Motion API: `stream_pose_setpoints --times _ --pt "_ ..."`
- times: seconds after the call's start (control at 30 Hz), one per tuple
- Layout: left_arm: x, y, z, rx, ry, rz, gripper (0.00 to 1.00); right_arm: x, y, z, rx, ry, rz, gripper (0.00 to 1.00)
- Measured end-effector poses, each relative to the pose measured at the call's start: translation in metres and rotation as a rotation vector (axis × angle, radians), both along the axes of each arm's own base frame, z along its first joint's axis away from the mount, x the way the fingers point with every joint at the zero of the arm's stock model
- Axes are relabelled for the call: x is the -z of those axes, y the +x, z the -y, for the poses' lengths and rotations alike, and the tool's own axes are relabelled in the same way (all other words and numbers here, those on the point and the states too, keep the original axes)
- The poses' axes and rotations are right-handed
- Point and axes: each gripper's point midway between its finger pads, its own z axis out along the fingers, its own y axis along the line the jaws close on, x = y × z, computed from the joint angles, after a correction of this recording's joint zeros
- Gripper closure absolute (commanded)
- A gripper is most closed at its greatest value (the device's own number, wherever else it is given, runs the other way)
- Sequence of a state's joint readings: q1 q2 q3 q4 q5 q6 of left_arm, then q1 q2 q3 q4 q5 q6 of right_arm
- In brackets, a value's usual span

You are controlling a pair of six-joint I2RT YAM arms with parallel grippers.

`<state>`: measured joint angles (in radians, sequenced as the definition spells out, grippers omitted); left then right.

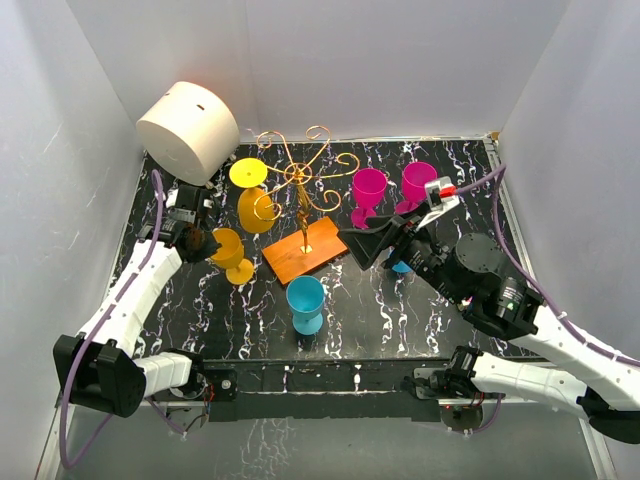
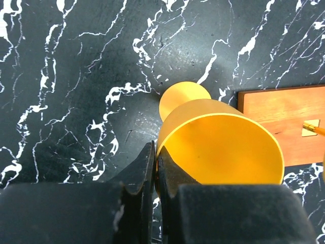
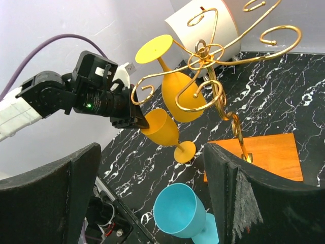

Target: Place the wine glass upside down on the wine glass rack

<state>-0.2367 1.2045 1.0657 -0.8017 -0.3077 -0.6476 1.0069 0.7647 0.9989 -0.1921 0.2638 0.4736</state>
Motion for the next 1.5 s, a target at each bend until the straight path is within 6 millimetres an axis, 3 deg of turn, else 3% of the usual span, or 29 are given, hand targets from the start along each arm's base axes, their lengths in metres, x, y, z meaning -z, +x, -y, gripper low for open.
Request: stream_pose_setpoints --times 0.13,0.23,0.53,0.83,1.07,1.17,1.33,1.5 --pt "-0.004 -0.004 -0.006 -0.001 0.031 -0.002 1.0 0.004 0.0 -0.001 -0.002 -0.008 -0.022 0.2" --pt "-0.017 -0.011 -0.013 -0.011 0.049 0.025 1.0 0.0 0.0 -0.004 -0.005 0.004 -0.049 0.2" --pt "-0.119 -0.041 -0.031 -0.057 0.018 0.355 1.0 -0.018 0.003 -0.02 -0.023 0.112 -0.143 0.22" --pt "-0.208 -0.068 -0.037 -0.005 -0.026 0.707 1.0 -0.024 0.017 -0.075 -0.111 0.135 -0.212 0.23" --pt "-0.282 -0.078 -0.025 0.096 -0.083 1.019 1.0 -0.039 0.024 -0.12 -0.213 0.198 -0.243 0.25" --pt "-0.315 -0.085 -0.017 0.153 -0.113 1.16 1.0 -0.054 0.022 -0.142 -0.292 0.261 -0.247 0.28" --pt "-0.349 -0.096 -0.002 0.242 -0.169 1.339 1.0 -0.081 0.021 -0.172 -0.402 0.362 -0.247 0.31" --pt "-0.368 -0.1 0.011 0.317 -0.199 1.43 1.0 -0.09 0.019 -0.188 -0.453 0.462 -0.284 0.32"
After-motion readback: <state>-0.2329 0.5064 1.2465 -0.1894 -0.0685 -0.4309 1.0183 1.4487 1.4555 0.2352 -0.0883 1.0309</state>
